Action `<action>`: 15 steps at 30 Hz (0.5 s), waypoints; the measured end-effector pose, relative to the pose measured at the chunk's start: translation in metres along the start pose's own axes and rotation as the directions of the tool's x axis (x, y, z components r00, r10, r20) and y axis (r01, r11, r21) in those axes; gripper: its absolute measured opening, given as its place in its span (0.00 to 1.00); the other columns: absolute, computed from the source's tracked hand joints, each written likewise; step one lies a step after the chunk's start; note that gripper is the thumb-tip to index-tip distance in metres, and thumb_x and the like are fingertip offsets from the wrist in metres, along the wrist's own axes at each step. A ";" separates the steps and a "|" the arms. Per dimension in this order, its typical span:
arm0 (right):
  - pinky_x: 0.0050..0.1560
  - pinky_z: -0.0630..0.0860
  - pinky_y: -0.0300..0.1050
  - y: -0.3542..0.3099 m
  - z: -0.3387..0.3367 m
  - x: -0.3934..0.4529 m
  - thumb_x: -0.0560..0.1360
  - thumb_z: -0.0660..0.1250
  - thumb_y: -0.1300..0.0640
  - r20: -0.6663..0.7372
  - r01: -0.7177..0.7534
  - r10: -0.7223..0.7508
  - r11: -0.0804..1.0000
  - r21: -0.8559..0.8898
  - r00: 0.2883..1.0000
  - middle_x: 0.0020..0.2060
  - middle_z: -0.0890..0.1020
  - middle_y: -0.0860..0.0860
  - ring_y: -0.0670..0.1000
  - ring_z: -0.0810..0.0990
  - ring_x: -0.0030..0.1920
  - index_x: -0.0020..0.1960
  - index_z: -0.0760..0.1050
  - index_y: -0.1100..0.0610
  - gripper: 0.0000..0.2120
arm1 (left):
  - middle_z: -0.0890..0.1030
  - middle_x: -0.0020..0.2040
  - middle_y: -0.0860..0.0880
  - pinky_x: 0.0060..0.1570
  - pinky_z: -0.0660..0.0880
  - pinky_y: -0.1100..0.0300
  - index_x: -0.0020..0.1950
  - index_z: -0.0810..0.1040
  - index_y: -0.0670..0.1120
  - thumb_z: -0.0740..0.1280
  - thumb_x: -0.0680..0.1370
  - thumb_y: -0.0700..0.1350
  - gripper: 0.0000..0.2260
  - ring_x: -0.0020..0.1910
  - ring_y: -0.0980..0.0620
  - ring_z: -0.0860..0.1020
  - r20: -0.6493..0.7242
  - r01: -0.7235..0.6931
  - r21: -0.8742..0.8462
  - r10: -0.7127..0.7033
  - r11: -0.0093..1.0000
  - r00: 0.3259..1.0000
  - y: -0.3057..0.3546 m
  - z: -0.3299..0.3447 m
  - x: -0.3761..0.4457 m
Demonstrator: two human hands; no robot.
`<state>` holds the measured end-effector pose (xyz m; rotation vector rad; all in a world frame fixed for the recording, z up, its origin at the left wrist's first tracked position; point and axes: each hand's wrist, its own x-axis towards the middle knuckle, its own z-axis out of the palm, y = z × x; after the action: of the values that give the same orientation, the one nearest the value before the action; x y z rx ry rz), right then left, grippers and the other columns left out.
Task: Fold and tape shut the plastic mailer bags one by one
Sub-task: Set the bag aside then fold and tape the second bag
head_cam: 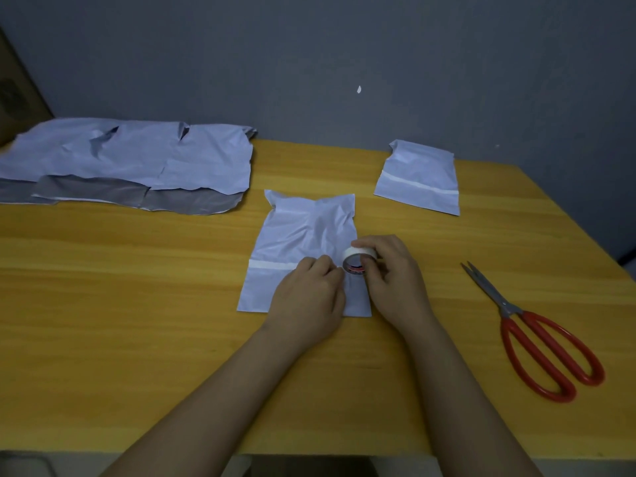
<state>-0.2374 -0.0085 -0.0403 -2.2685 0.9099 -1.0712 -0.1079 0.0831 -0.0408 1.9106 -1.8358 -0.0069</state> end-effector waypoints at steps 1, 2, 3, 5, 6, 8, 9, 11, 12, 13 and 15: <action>0.48 0.68 0.26 0.000 0.000 0.000 0.76 0.62 0.68 0.005 -0.013 0.013 1.000 0.010 1.000 0.52 0.75 0.44 0.33 0.72 0.51 0.58 0.76 0.54 0.14 | 0.76 0.43 0.47 0.36 0.75 0.52 0.48 0.80 0.42 0.51 0.76 0.49 0.19 0.41 0.47 0.74 -0.011 -0.002 -0.003 0.002 1.000 1.000 0.000 0.001 0.000; 0.49 0.69 0.27 0.000 0.001 0.001 0.77 0.62 0.67 0.011 -0.031 0.031 0.999 0.022 0.999 0.53 0.76 0.45 0.36 0.73 0.52 0.59 0.76 0.54 0.15 | 0.76 0.43 0.47 0.35 0.75 0.52 0.48 0.79 0.42 0.51 0.77 0.49 0.19 0.41 0.47 0.74 -0.021 -0.005 -0.010 0.004 1.000 1.000 0.000 0.002 -0.001; 0.50 0.71 0.30 0.001 0.001 0.001 0.77 0.62 0.66 0.020 -0.050 0.049 0.998 0.034 0.999 0.54 0.77 0.45 0.39 0.74 0.53 0.60 0.75 0.53 0.15 | 0.76 0.43 0.47 0.35 0.75 0.53 0.47 0.79 0.42 0.52 0.77 0.49 0.18 0.42 0.47 0.74 -0.031 -0.006 -0.016 0.006 1.000 1.000 -0.001 0.002 -0.001; 0.47 0.73 0.35 0.001 0.002 0.001 0.78 0.62 0.65 0.030 -0.069 0.068 0.997 0.044 0.997 0.51 0.79 0.44 0.43 0.76 0.50 0.57 0.75 0.52 0.12 | 0.76 0.44 0.48 0.36 0.75 0.53 0.48 0.79 0.43 0.51 0.78 0.50 0.19 0.43 0.47 0.73 -0.054 -0.001 -0.026 -0.001 1.000 0.999 -0.002 0.004 -0.002; 0.47 0.73 0.35 0.001 0.002 0.000 0.78 0.62 0.65 0.027 -0.071 0.070 0.997 0.042 0.997 0.49 0.79 0.45 0.43 0.77 0.49 0.55 0.75 0.53 0.10 | 0.76 0.44 0.48 0.36 0.74 0.54 0.49 0.79 0.44 0.51 0.78 0.50 0.19 0.44 0.48 0.73 -0.063 0.006 -0.037 -0.008 0.999 0.998 -0.002 0.005 -0.001; 0.51 0.72 0.32 0.002 0.002 0.000 0.78 0.62 0.66 0.013 -0.054 0.054 0.998 0.019 0.998 0.51 0.80 0.47 0.41 0.75 0.51 0.58 0.77 0.56 0.12 | 0.76 0.46 0.49 0.36 0.74 0.54 0.51 0.79 0.44 0.50 0.78 0.51 0.20 0.45 0.48 0.73 -0.071 0.022 -0.058 -0.026 0.998 0.997 -0.003 0.007 0.000; 0.52 0.70 0.28 0.002 0.001 -0.001 0.78 0.61 0.67 0.011 -0.034 0.034 0.999 -0.001 0.999 0.52 0.79 0.48 0.39 0.74 0.52 0.60 0.78 0.57 0.14 | 0.75 0.46 0.49 0.37 0.74 0.54 0.51 0.79 0.45 0.50 0.78 0.51 0.20 0.45 0.48 0.72 -0.073 0.029 -0.059 -0.033 0.998 0.997 -0.003 0.008 0.000; 0.52 0.68 0.24 0.001 0.001 -0.001 0.78 0.59 0.67 0.026 0.003 -0.002 1.000 -0.031 1.000 0.51 0.78 0.48 0.38 0.73 0.51 0.62 0.77 0.57 0.17 | 0.75 0.46 0.49 0.38 0.74 0.53 0.51 0.79 0.45 0.50 0.77 0.51 0.20 0.45 0.48 0.72 -0.078 0.030 -0.048 -0.033 0.998 0.996 -0.003 0.010 0.001; 0.51 0.68 0.25 0.001 0.001 -0.001 0.78 0.59 0.67 0.036 0.015 -0.013 0.999 -0.038 0.999 0.51 0.77 0.49 0.39 0.73 0.50 0.63 0.77 0.56 0.17 | 0.75 0.46 0.49 0.38 0.74 0.53 0.50 0.79 0.45 0.50 0.77 0.51 0.20 0.45 0.48 0.72 -0.082 0.029 -0.045 -0.033 0.999 0.996 -0.003 0.011 0.001; 0.50 0.69 0.25 0.002 0.001 -0.001 0.77 0.58 0.67 0.042 0.022 -0.020 0.999 -0.040 0.999 0.50 0.78 0.51 0.41 0.74 0.50 0.63 0.77 0.56 0.18 | 0.75 0.46 0.48 0.38 0.74 0.53 0.50 0.79 0.44 0.50 0.77 0.51 0.19 0.45 0.48 0.72 -0.088 0.030 -0.040 -0.034 0.999 0.996 -0.004 0.011 0.001; 0.49 0.69 0.26 0.003 0.000 -0.001 0.77 0.58 0.69 0.050 0.015 -0.014 0.999 -0.035 0.999 0.49 0.78 0.54 0.44 0.75 0.48 0.63 0.77 0.56 0.19 | 0.75 0.45 0.48 0.37 0.74 0.53 0.48 0.79 0.44 0.51 0.77 0.50 0.18 0.44 0.48 0.72 -0.109 0.033 -0.028 -0.036 0.999 0.993 -0.003 0.012 0.001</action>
<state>-0.2391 -0.0100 -0.0428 -2.3235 0.9005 -1.0081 -0.1086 0.0783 -0.0519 1.8865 -1.7226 0.0611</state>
